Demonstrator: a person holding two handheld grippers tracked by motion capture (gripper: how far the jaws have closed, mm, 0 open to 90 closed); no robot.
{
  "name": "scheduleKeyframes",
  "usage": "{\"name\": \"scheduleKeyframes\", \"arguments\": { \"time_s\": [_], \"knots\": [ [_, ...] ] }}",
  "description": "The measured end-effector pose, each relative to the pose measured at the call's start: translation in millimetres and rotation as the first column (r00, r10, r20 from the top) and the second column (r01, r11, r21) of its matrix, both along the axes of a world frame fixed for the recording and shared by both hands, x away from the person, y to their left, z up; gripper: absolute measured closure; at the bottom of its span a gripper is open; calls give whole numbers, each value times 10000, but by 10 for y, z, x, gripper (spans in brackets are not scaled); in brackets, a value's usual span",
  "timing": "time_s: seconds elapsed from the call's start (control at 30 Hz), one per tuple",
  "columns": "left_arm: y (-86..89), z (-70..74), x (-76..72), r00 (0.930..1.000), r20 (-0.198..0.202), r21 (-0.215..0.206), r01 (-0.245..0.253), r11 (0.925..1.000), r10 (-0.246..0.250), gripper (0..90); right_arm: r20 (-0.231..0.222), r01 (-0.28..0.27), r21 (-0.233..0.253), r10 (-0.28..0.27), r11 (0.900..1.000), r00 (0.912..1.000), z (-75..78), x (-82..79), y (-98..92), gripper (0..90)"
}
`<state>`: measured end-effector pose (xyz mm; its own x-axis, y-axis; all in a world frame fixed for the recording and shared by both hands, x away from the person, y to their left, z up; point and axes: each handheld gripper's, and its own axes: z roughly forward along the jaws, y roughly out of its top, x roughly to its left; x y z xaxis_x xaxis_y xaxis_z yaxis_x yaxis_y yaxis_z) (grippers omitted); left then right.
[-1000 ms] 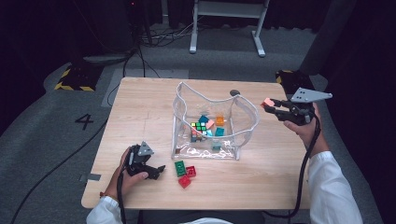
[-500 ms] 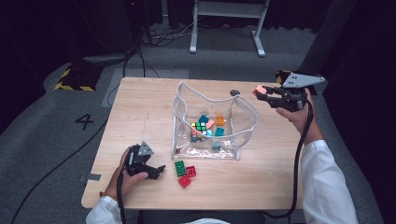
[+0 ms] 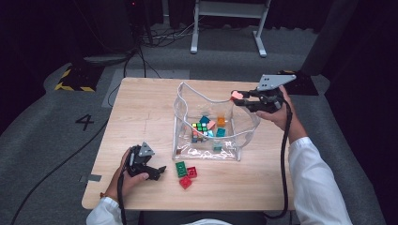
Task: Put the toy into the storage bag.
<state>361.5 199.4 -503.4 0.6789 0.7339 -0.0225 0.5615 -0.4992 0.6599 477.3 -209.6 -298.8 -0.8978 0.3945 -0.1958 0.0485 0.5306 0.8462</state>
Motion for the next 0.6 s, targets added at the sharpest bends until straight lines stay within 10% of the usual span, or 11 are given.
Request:
{"name": "scheduleKeyframes", "arguments": {
  "time_s": [0.33, 0.6],
  "knots": [
    [0, 0, 0, 10000, 1, 0, 0, 10000, 0, 35, -393, -1004, -1314, 960, 9862, 9946, -111, -5, 434, 669],
    [0, 0, 0, 10000, 3, 3, -1, 10000, 1, 35, -996, -1451, -2867, 1212, 9470, 9876, -293, 92, 651, 669]
  ]
}}
